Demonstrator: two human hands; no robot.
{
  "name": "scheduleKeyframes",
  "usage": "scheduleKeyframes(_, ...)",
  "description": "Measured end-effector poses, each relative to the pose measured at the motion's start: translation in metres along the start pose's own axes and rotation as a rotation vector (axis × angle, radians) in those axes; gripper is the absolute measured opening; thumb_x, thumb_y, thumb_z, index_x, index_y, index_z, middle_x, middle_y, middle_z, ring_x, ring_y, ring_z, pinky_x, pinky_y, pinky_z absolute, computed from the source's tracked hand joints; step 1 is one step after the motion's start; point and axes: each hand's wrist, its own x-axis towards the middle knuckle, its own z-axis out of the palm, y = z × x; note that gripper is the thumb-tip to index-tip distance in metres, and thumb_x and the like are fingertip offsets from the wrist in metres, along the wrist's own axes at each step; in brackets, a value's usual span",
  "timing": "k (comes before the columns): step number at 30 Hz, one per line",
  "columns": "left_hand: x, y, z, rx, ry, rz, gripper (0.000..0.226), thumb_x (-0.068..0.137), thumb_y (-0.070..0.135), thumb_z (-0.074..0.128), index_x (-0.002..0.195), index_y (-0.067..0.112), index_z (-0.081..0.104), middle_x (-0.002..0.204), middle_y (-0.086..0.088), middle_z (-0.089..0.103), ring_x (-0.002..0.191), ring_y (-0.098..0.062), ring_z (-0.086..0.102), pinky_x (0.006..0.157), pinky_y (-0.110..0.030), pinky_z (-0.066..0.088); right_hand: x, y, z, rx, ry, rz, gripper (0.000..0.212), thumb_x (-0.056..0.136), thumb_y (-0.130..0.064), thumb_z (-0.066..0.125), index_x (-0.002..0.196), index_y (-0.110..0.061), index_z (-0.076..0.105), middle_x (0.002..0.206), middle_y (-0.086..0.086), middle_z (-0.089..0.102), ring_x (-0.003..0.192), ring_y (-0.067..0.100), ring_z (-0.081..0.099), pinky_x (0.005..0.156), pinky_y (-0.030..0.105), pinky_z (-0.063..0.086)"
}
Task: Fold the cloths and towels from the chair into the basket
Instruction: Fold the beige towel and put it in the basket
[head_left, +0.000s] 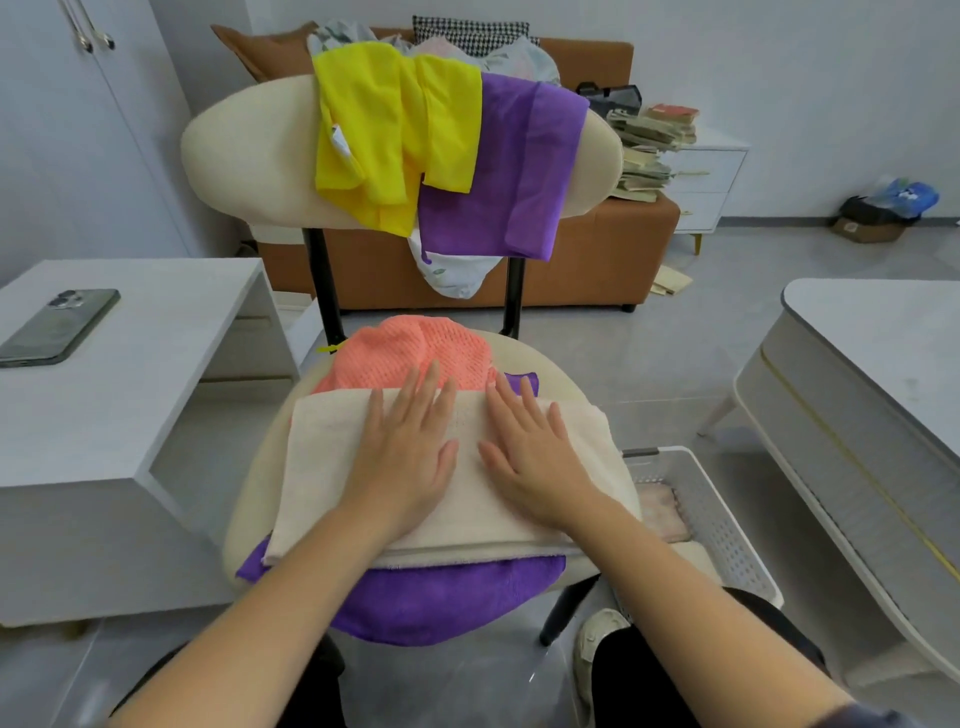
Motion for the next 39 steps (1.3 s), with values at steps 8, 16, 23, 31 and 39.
scheduleKeyframes(8,-0.002,-0.009,0.030,0.028,-0.112,-0.148,0.068,0.089,0.054,0.012,0.149,0.026,0.024,0.158,-0.002,0.016,0.145,-0.026,0.014,0.111,-0.056,0.000,0.010,0.009,0.027,-0.174,-0.068,0.144,0.083,0.074,-0.068,-0.010,0.150,-0.033,-0.007,0.159,-0.003,-0.011,0.146,0.023,-0.011,0.115,0.056,-0.003)
scheduleKeyframes(16,-0.012,-0.031,0.023,-0.030,-0.116,-0.466,0.070,0.093,0.058,0.013,0.151,0.022,-0.005,0.158,-0.008,-0.014,0.145,-0.028,-0.013,0.114,-0.050,-0.007,0.009,0.009,0.022,-0.196,-0.058,0.349,0.072,0.092,-0.062,0.010,0.151,-0.023,0.000,0.160,0.007,-0.008,0.146,0.029,-0.009,0.114,0.058,-0.003)
scheduleKeyframes(23,-0.014,-0.064,-0.009,-0.468,0.029,-0.828,0.066,0.091,0.043,0.049,0.145,0.013,0.024,0.143,-0.014,0.041,0.130,-0.035,0.037,0.105,-0.050,0.025,0.012,-0.016,0.017,-0.060,0.047,0.261,0.069,0.096,-0.052,0.019,0.152,-0.019,-0.004,0.159,0.002,-0.014,0.145,0.025,-0.016,0.114,0.056,-0.006)
scheduleKeyframes(31,-0.016,-0.087,-0.024,-1.023,-0.056,-0.965,0.023,0.087,0.035,0.060,0.104,0.020,0.055,0.093,0.000,0.061,0.092,-0.024,0.059,0.084,-0.039,0.049,0.021,-0.050,0.037,-0.078,-0.018,-0.014,0.077,0.081,-0.060,0.003,0.151,-0.028,-0.004,0.158,-0.003,-0.018,0.144,0.022,-0.020,0.115,0.055,-0.004)
scheduleKeyframes(39,-0.021,-0.100,-0.037,-1.064,-0.210,-0.863,0.019,0.086,0.031,0.064,0.101,0.018,0.063,0.093,0.002,0.066,0.087,-0.017,0.062,0.073,-0.031,0.048,0.026,-0.051,0.045,-0.181,-0.046,0.052,0.078,0.079,-0.066,-0.002,0.149,-0.033,-0.011,0.157,-0.002,-0.023,0.143,0.028,-0.023,0.113,0.058,-0.003)
